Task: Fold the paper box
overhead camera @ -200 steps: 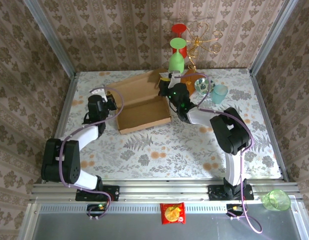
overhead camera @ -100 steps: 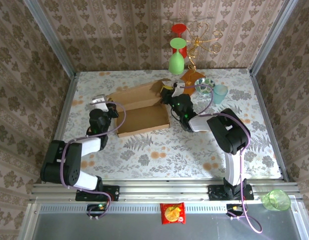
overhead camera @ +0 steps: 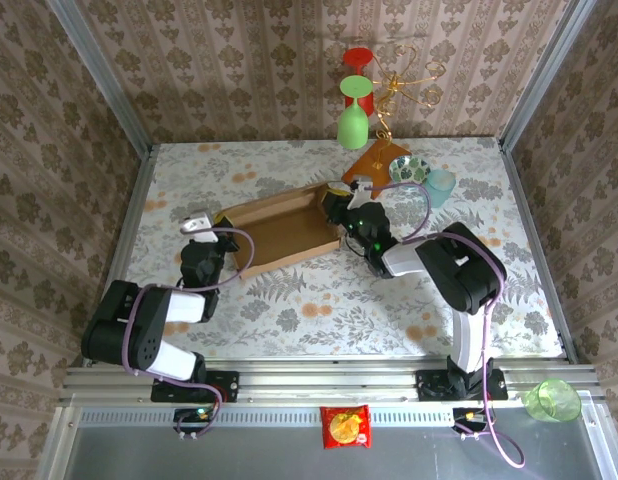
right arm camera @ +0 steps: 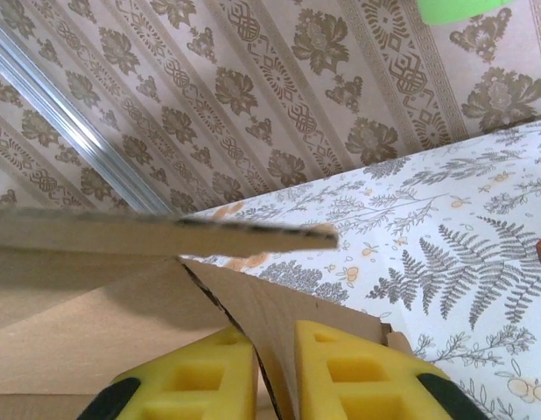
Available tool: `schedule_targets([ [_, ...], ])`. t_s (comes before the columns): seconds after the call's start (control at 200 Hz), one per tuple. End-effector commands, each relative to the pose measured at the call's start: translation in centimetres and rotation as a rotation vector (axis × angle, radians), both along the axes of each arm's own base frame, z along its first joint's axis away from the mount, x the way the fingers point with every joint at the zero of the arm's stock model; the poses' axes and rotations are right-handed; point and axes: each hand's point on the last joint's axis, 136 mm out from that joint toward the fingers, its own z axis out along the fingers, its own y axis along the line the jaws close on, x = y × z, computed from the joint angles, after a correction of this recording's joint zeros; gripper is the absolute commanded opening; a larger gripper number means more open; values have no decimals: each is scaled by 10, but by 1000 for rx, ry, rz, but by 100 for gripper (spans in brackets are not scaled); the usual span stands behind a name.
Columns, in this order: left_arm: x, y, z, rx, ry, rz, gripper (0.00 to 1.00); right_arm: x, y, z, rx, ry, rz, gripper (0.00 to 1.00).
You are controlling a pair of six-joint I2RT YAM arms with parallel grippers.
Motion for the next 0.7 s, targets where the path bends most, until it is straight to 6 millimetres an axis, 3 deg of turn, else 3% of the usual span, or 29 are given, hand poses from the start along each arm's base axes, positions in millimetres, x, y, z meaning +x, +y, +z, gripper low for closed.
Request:
schedule_targets([
  [0.0,-8,3,-23,-14,65,28,0,-5,-20,-14,-29,75,-74,29],
  [0.07,-10,1,-26,2,68,31,0,-9,-25,-9,-34,99,-85,37],
  [0.245,-13,-3,-29,40,73,30,0,-25,-36,4,-27,215,-118,43],
  [0.44,-13,-9,-32,60,77,17,0,-60,-50,26,123,344,-164,46],
  [0.54,-14,-9,-34,66,84,19,0,-82,-42,35,171,406,-176,47],
  [0.56,-14,-10,-35,67,86,18,0,-88,-41,49,210,397,-173,47],
  [0.695,-15,-14,-36,77,87,10,0,-104,-15,78,388,457,-176,51],
])
